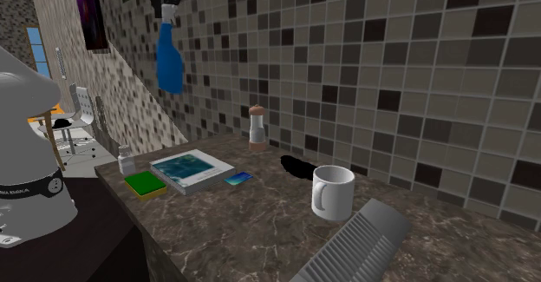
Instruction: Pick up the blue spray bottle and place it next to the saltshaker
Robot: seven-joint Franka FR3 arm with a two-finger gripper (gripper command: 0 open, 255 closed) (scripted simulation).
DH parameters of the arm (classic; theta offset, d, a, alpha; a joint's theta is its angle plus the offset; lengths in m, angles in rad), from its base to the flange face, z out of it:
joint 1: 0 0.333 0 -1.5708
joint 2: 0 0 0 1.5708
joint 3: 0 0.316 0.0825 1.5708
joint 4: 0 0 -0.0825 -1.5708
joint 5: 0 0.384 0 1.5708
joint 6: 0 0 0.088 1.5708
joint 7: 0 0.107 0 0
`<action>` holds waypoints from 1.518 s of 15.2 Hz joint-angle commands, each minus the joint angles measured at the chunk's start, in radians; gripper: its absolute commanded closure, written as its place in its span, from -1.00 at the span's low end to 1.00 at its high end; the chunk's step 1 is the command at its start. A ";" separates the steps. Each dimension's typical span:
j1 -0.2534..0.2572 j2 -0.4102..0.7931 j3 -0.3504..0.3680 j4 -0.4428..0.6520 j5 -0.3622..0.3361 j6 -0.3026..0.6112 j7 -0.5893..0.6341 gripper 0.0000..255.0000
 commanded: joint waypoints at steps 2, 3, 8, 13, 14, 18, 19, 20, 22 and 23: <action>0.018 -0.033 0.039 0.010 0.034 -0.037 0.063 1.00; 0.024 -0.041 0.054 0.017 0.045 -0.050 0.085 1.00; 0.048 -0.063 0.131 0.071 0.105 -0.108 0.203 1.00; 0.063 -0.082 0.197 0.088 0.155 -0.124 0.296 1.00; 0.065 -0.091 0.197 0.066 0.158 -0.112 0.292 1.00; 0.073 -0.125 0.196 -0.017 0.166 -0.063 0.280 1.00; 0.075 -0.133 0.197 -0.037 0.168 -0.051 0.277 1.00; 0.076 -0.141 0.197 -0.056 0.171 -0.038 0.275 1.00; 0.080 -0.156 0.198 -0.095 0.175 -0.014 0.270 1.00; 0.082 -0.163 0.199 -0.114 0.177 -0.003 0.267 1.00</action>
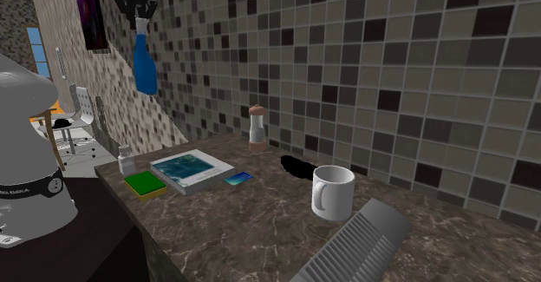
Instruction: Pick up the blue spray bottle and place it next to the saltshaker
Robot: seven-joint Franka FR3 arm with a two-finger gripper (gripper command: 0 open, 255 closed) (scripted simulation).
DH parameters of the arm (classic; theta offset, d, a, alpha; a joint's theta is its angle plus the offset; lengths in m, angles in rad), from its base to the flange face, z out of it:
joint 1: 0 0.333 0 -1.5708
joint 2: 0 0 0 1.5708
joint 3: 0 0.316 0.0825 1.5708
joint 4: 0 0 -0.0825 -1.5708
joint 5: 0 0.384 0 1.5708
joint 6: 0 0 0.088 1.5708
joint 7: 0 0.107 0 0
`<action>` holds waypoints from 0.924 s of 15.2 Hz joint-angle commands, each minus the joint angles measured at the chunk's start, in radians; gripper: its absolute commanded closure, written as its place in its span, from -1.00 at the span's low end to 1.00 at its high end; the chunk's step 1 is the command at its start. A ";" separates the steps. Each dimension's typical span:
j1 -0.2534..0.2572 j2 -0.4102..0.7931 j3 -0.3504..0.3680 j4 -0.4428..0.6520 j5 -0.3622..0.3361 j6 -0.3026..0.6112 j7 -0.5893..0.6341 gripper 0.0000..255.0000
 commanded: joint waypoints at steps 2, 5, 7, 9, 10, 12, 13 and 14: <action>0.005 -0.021 0.002 -0.056 0.006 0.036 -0.008 1.00; 0.010 -0.040 0.006 -0.110 0.014 0.072 -0.014 1.00; 0.014 -0.051 0.010 -0.145 0.019 0.095 -0.018 1.00; 0.017 -0.062 0.013 -0.179 0.024 0.119 -0.022 1.00; 0.019 -0.067 0.015 -0.195 0.027 0.131 -0.024 1.00; 0.022 -0.076 0.020 -0.228 0.032 0.154 -0.027 1.00; 0.024 -0.081 0.022 -0.244 0.035 0.166 -0.028 1.00; 0.025 -0.085 0.025 -0.260 0.038 0.178 -0.030 1.00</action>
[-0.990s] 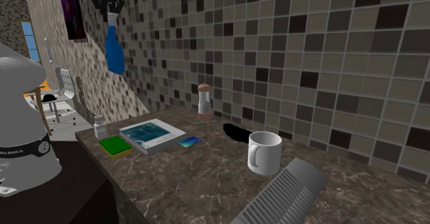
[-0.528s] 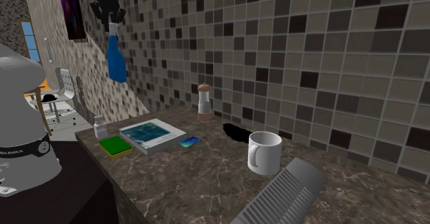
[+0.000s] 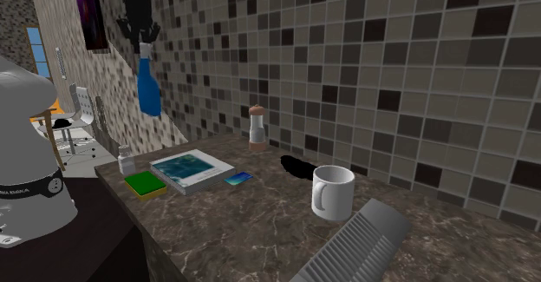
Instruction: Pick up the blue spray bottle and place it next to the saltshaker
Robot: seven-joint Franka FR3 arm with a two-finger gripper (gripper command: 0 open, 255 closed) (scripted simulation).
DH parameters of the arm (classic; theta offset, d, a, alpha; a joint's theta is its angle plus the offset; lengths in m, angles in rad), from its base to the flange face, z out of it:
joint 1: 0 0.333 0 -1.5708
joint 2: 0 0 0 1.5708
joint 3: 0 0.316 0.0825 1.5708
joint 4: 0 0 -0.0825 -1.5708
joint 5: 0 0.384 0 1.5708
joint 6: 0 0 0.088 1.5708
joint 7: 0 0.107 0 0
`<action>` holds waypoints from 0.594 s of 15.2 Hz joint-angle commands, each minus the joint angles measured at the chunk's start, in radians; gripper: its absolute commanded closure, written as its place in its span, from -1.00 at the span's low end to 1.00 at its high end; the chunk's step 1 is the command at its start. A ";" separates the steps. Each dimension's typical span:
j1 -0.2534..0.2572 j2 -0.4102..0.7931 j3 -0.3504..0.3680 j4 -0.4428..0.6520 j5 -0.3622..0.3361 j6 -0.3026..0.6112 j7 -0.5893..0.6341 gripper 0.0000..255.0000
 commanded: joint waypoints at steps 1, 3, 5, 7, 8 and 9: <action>0.004 -0.012 0.004 -0.033 0.006 0.022 -0.003 1.00; 0.007 -0.019 0.009 -0.064 0.012 0.046 -0.006 1.00; 0.010 -0.026 0.015 -0.094 0.018 0.069 -0.009 1.00; 0.013 -0.032 0.022 -0.123 0.024 0.093 -0.012 1.00; 0.015 -0.034 0.025 -0.138 0.027 0.106 -0.013 1.00; 0.016 -0.037 0.028 -0.152 0.031 0.118 -0.014 1.00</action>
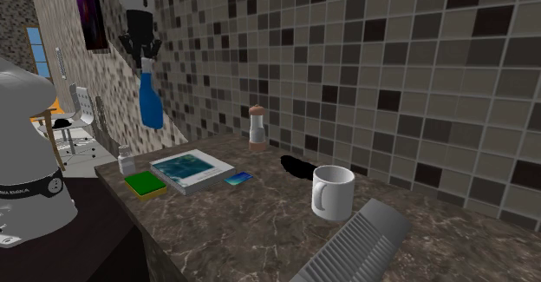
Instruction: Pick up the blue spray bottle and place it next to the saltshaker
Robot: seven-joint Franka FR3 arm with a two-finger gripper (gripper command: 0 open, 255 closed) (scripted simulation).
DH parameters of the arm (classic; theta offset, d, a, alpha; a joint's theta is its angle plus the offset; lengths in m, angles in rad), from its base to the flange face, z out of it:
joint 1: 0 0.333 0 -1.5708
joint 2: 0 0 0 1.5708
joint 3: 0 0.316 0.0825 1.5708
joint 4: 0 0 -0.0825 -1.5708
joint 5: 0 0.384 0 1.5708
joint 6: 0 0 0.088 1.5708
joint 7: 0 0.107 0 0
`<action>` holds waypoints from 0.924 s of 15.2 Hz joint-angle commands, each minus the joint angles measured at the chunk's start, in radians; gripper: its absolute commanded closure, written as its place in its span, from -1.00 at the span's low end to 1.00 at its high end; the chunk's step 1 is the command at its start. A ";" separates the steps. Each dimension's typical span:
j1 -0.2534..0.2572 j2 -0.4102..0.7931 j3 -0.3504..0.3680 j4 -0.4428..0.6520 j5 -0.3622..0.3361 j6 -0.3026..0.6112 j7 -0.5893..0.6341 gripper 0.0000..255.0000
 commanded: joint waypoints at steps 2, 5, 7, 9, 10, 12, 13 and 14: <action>0.004 -0.005 0.011 -0.042 0.010 0.038 -0.003 1.00; 0.008 -0.009 0.023 -0.083 0.020 0.075 -0.007 1.00; 0.010 -0.011 0.032 -0.109 0.027 0.100 -0.009 1.00; 0.013 -0.012 0.040 -0.135 0.035 0.125 -0.011 1.00; 0.014 -0.012 0.045 -0.148 0.039 0.138 -0.012 1.00; 0.017 -0.011 0.054 -0.172 0.046 0.164 -0.014 1.00; 0.018 -0.010 0.059 -0.185 0.050 0.177 -0.015 1.00; 0.019 -0.009 0.064 -0.197 0.054 0.190 -0.016 1.00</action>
